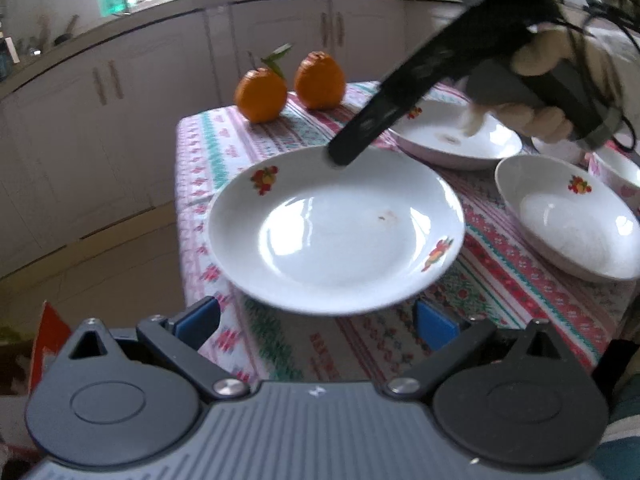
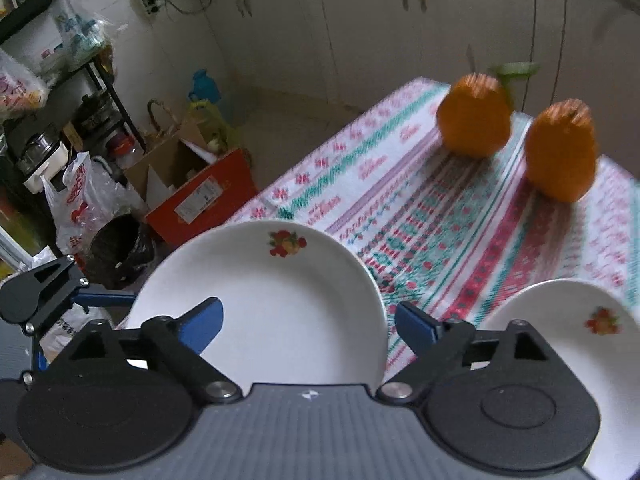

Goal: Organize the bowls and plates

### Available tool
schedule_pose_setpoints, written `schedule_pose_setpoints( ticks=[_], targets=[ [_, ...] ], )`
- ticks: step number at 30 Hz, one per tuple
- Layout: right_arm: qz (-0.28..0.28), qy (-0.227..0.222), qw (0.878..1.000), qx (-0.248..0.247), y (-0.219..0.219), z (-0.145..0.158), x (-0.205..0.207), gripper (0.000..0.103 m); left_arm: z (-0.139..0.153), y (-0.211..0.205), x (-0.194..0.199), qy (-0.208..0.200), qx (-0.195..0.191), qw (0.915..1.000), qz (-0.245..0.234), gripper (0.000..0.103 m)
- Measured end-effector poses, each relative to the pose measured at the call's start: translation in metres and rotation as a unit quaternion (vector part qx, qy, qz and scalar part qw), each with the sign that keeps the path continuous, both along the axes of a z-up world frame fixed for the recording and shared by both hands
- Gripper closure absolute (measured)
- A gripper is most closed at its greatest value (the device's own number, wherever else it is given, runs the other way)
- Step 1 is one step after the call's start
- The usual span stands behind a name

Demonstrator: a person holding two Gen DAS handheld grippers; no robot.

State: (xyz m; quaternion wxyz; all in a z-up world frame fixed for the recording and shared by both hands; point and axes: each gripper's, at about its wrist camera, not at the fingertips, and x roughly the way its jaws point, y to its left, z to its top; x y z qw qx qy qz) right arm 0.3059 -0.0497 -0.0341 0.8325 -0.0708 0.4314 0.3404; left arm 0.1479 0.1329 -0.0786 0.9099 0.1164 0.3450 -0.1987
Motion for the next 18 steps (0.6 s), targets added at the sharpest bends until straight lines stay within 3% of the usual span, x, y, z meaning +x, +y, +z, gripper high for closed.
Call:
schedule_pose_setpoints(
  ticks=[4,8,13,18],
  targets=[
    [-0.005,-0.064,0.998,0.012,-0.026,0.033,-0.05,0.0,0.017,-0.002,-0.029,-0.01,-0.02,0.9997,0.007,0.001],
    [-0.02,-0.1,0.995,0.01,-0.056,0.046,-0.105,0.0,0.023,-0.022,-0.051,-0.013,-0.029,0.9994,-0.016,0.001],
    [-0.06,-0.102,0.993,-0.009,-0.095,0.038,-0.156,0.0,0.021,-0.056,-0.066,-0.015,-0.035,0.9977,-0.056,0.001],
    [-0.099,-0.094,0.99,-0.027,-0.132,0.026,-0.178,0.0,0.01,-0.093,-0.075,-0.007,-0.034,0.9948,-0.096,0.001]
  ],
)
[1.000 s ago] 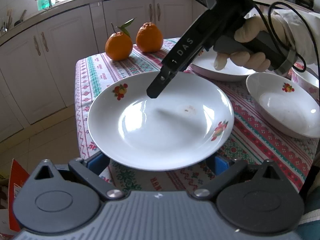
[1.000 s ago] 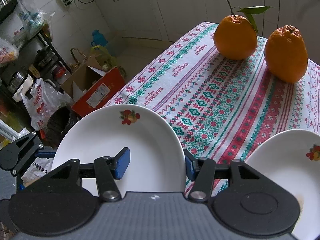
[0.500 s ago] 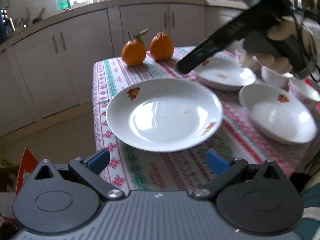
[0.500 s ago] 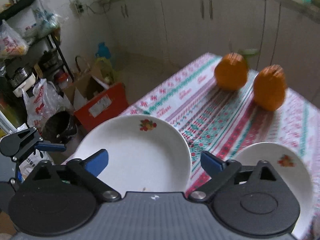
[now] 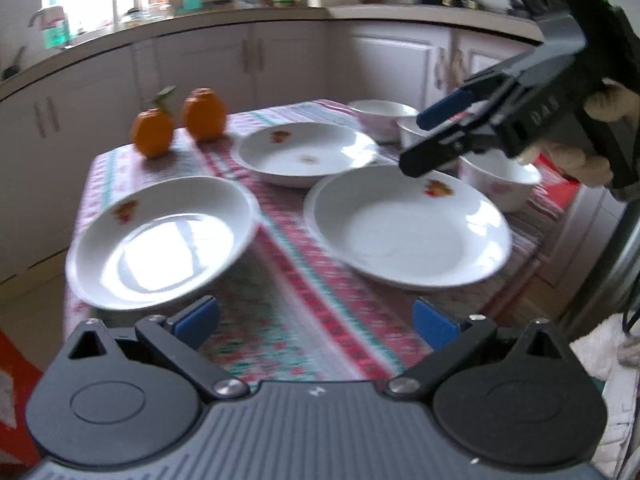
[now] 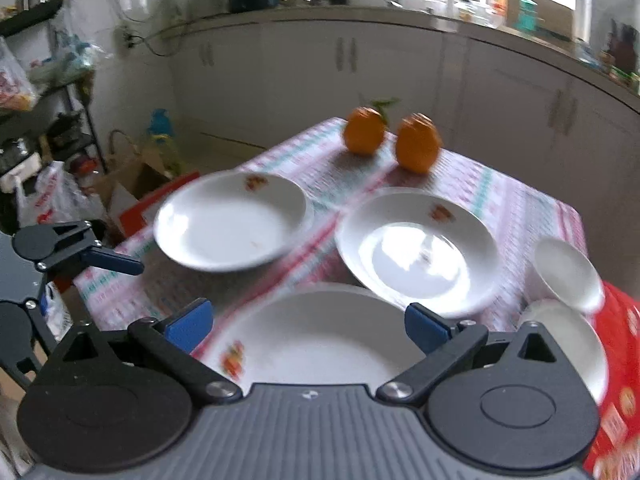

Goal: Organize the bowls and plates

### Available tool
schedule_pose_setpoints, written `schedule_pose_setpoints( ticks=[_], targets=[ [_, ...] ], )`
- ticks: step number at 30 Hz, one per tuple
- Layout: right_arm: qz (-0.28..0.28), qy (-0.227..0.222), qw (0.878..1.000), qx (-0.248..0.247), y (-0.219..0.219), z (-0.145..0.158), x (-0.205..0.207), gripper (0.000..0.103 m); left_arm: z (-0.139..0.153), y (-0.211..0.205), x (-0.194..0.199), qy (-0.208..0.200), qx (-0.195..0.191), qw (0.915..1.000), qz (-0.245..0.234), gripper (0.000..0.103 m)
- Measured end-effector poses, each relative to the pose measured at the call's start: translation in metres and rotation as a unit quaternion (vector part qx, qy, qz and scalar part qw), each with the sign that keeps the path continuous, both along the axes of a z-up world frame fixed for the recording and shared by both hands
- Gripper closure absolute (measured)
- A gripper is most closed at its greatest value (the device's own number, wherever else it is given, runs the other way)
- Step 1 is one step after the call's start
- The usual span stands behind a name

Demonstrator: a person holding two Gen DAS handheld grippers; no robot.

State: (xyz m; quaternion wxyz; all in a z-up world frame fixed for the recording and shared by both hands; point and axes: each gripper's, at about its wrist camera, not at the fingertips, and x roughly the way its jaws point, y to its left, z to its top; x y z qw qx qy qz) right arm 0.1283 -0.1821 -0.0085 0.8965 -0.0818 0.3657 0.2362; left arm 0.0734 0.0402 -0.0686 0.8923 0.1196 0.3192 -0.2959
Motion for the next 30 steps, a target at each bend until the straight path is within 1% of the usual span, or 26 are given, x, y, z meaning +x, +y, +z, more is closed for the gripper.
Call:
schedule_pose_setpoints(
  ticks=[6,11,13,16,21,25,26,30],
  targets=[
    [-0.032,0.06,0.997,0.022,-0.038,-0.014,0.016,0.0,-0.015,-0.035,-0.006,0.0,0.015,0.9993,-0.034,0.001],
    [-0.027,0.086,0.995,0.028,-0.045,-0.022,0.031,0.0,-0.022,-0.056,-0.005,-0.012,0.031,0.9981,-0.051,0.001],
    [-0.021,0.099,0.995,0.026,-0.044,-0.027,0.038,0.001,-0.024,-0.06,-0.005,-0.012,0.03,0.998,-0.055,0.001],
    [-0.017,0.114,0.993,0.016,-0.043,-0.034,0.047,0.005,-0.026,-0.066,-0.002,-0.008,0.024,0.9981,-0.056,0.001],
    [-0.018,0.137,0.99,0.007,-0.043,-0.04,0.062,0.019,-0.029,-0.073,0.0,-0.007,0.018,0.9984,-0.053,0.001],
    [-0.009,0.155,0.988,0.002,-0.043,-0.045,0.071,0.022,-0.031,-0.074,0.003,-0.003,0.012,0.9987,-0.05,0.001],
    [-0.008,0.158,0.987,0.002,-0.043,-0.046,0.073,0.025,-0.032,-0.075,0.003,-0.004,0.014,0.9987,-0.049,0.001],
    [-0.013,0.179,0.984,0.02,-0.046,-0.049,0.083,0.025,-0.033,-0.076,0.004,0.001,0.013,0.9988,-0.047,0.001]
  ],
)
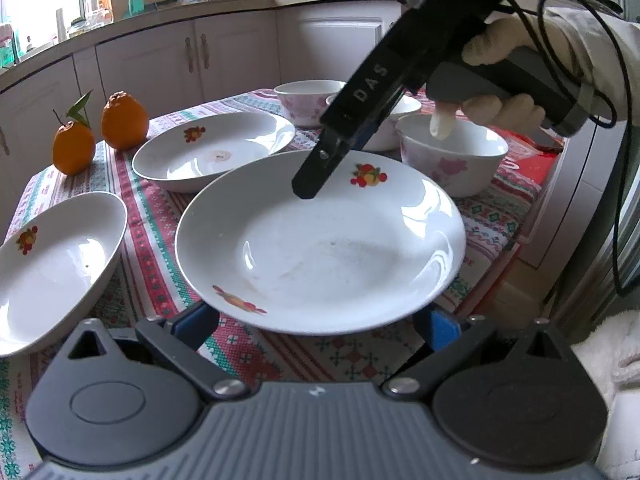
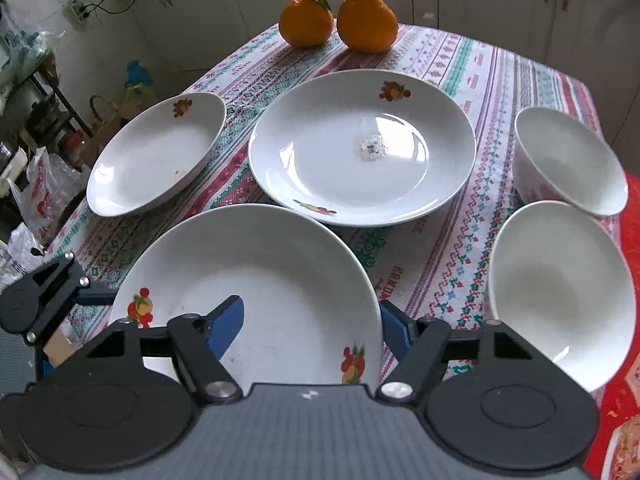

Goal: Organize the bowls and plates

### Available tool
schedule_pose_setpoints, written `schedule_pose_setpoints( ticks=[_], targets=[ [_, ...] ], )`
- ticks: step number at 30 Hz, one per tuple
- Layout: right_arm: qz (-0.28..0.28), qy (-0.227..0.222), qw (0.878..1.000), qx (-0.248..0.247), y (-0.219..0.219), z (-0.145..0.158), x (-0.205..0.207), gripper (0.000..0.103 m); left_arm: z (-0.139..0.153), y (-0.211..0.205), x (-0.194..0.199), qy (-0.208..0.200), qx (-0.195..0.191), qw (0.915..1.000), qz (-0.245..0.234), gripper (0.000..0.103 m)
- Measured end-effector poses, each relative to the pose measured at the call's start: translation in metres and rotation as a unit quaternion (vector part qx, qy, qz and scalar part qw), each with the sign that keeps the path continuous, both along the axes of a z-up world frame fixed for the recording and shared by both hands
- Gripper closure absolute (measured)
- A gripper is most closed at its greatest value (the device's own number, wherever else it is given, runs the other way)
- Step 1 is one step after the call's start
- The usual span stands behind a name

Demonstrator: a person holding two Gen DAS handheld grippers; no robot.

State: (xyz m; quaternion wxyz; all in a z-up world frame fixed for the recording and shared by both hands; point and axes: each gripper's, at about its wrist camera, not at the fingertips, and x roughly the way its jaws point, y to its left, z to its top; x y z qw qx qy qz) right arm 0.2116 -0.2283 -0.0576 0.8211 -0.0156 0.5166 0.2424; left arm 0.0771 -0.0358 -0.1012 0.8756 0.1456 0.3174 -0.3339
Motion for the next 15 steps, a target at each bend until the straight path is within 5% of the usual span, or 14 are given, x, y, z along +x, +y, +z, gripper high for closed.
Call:
schedule_pose_setpoints(
  ticks=[15],
  targets=[
    [0.012,0.032,0.999,0.025,-0.001,-0.004,0.013,0.025,0.001,0.002,0.004,0.006,0.004,1.0,-0.004,0.0]
  ],
)
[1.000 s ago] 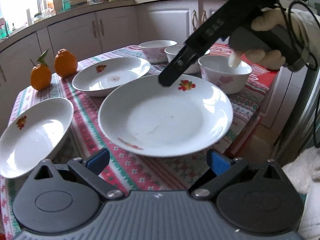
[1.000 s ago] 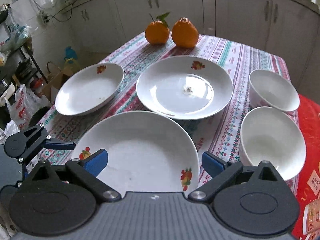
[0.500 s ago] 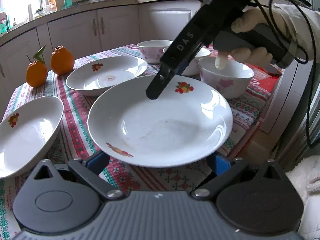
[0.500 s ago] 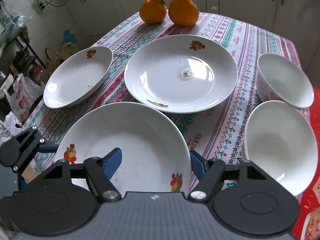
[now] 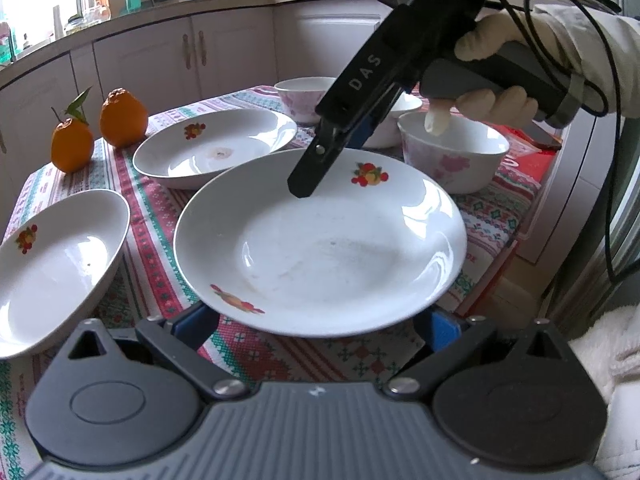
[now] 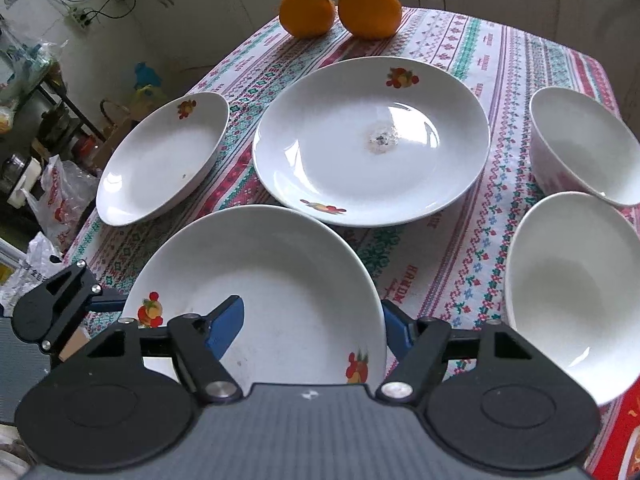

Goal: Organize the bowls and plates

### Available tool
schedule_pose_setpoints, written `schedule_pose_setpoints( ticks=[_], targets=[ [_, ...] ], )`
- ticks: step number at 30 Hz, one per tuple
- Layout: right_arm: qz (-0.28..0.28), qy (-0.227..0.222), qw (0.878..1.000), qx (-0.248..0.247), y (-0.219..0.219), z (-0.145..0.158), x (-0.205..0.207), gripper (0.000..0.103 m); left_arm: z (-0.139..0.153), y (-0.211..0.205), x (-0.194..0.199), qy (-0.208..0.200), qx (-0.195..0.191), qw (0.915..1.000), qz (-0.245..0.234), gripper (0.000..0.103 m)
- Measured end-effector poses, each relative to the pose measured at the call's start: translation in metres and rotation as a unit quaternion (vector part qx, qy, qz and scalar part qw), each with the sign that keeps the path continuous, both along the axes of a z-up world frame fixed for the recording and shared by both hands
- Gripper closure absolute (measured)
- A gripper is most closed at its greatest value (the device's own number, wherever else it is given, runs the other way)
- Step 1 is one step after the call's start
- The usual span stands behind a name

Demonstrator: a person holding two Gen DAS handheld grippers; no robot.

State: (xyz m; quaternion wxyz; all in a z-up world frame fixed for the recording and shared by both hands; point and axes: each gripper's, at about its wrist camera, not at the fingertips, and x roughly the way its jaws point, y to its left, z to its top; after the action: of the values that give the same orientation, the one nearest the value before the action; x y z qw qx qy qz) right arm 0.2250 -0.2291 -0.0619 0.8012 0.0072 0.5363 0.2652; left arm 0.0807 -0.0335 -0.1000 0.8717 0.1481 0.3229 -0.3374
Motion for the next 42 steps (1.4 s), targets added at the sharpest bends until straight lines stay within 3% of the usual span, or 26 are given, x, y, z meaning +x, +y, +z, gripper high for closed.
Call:
schedule_pose_setpoints(
  ticks=[22,42],
  targets=[
    [-0.005,0.009,0.999,0.032,-0.002,0.006,0.004,0.025,0.005,0.005,0.006,0.013,0.003,0.9999,0.011,0.0],
    [0.015,-0.016,0.999,0.039,0.017,0.03,0.012,0.025,0.035,0.024,0.006,-0.018,-0.004,0.9994,0.028,0.001]
  ],
)
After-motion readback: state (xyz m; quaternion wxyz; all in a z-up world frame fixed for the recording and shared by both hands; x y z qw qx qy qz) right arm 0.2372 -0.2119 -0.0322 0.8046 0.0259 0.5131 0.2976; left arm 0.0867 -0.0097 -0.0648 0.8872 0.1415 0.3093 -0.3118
